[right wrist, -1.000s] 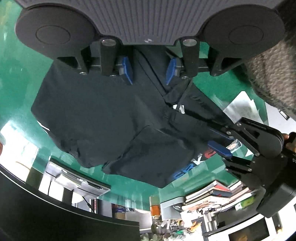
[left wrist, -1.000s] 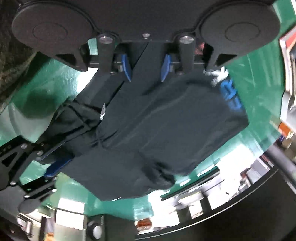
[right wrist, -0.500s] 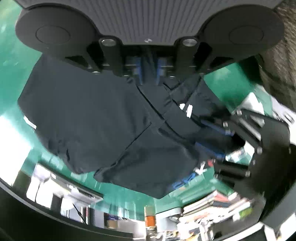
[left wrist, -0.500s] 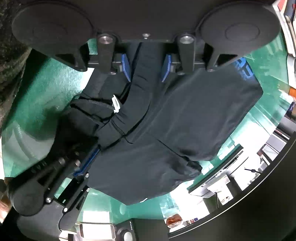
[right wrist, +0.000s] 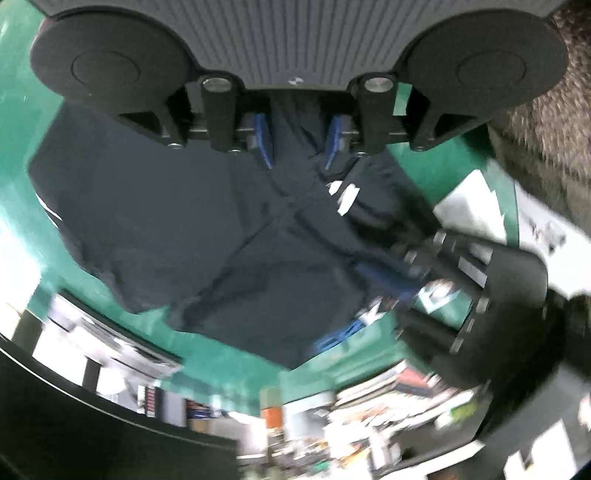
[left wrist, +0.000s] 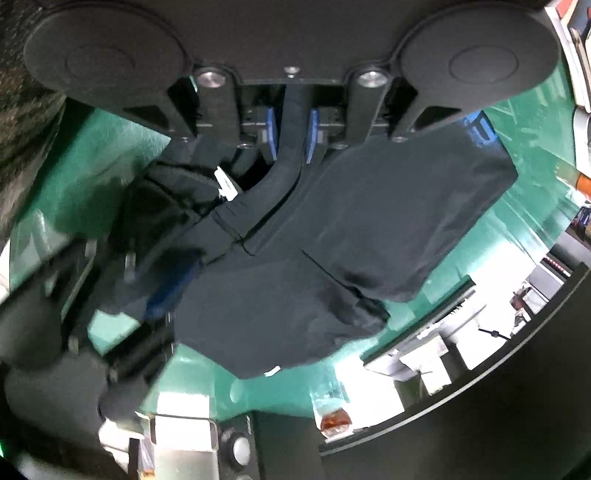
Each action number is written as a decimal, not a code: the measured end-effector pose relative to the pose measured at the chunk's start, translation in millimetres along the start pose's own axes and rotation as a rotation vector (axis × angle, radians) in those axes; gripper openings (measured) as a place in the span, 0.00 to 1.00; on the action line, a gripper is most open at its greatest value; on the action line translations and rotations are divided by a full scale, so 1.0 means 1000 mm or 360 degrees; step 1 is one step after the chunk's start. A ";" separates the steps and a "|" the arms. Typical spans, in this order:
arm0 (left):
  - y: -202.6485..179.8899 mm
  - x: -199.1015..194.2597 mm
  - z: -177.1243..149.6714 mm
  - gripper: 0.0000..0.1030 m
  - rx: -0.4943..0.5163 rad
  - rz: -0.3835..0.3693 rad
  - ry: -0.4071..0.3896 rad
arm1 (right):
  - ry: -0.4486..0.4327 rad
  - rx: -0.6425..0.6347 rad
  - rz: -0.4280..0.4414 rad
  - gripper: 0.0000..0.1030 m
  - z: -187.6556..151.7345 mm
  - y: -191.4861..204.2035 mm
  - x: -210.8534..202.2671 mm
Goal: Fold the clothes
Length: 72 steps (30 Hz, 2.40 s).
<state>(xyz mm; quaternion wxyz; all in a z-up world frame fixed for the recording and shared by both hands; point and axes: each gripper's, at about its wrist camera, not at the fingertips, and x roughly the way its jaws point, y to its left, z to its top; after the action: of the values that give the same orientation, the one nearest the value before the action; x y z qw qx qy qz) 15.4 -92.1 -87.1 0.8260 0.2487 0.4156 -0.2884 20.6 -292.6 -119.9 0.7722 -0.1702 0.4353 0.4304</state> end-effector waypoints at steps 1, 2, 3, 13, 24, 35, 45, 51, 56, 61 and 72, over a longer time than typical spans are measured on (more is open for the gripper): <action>0.001 -0.003 0.001 0.15 -0.0006 0.0003 -0.0014 | 0.0010 -0.0008 -0.0012 0.31 0.000 0.001 0.004; 0.001 -0.004 0.001 0.15 -0.0007 0.0006 -0.0020 | 0.0009 -0.0004 -0.0014 0.31 0.001 0.001 0.006; 0.001 -0.005 0.002 0.14 -0.0006 0.0012 -0.0024 | -0.0001 0.0005 -0.0020 0.31 0.002 0.001 0.007; 0.005 -0.015 0.008 0.13 -0.0056 0.0022 -0.0078 | -0.0047 -0.0132 -0.0068 0.54 0.008 0.010 0.009; 0.007 -0.017 0.008 0.13 -0.0060 0.0042 -0.0096 | -0.0045 -0.0020 -0.0080 0.27 0.011 -0.005 0.007; 0.000 -0.026 -0.010 0.14 0.0040 -0.0085 -0.0004 | 0.0005 -0.0015 0.0184 0.18 0.010 -0.003 -0.019; -0.012 -0.025 -0.026 0.29 0.0075 -0.0146 0.0033 | 0.0019 0.0133 0.0252 0.18 0.012 -0.014 -0.014; -0.019 -0.016 -0.017 0.40 0.0123 -0.0105 -0.0011 | 0.0025 0.0173 0.0259 0.18 0.011 -0.021 -0.010; -0.011 0.000 -0.017 0.23 0.0083 0.0005 0.0046 | 0.0017 0.0164 0.0260 0.19 0.010 -0.020 -0.012; -0.009 -0.023 -0.013 0.08 0.0095 0.0022 0.0019 | 0.0015 0.0156 0.0276 0.19 0.008 -0.019 -0.016; -0.016 -0.036 -0.041 0.37 0.0149 -0.0060 0.0173 | 0.0213 0.0227 0.0417 0.65 -0.014 -0.024 -0.007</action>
<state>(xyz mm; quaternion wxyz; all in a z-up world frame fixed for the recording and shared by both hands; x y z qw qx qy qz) -35.5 -66.6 -81.9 0.7841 0.2946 0.4503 -0.3092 30.4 -318.8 -125.1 0.6888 -0.0851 0.5338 0.4831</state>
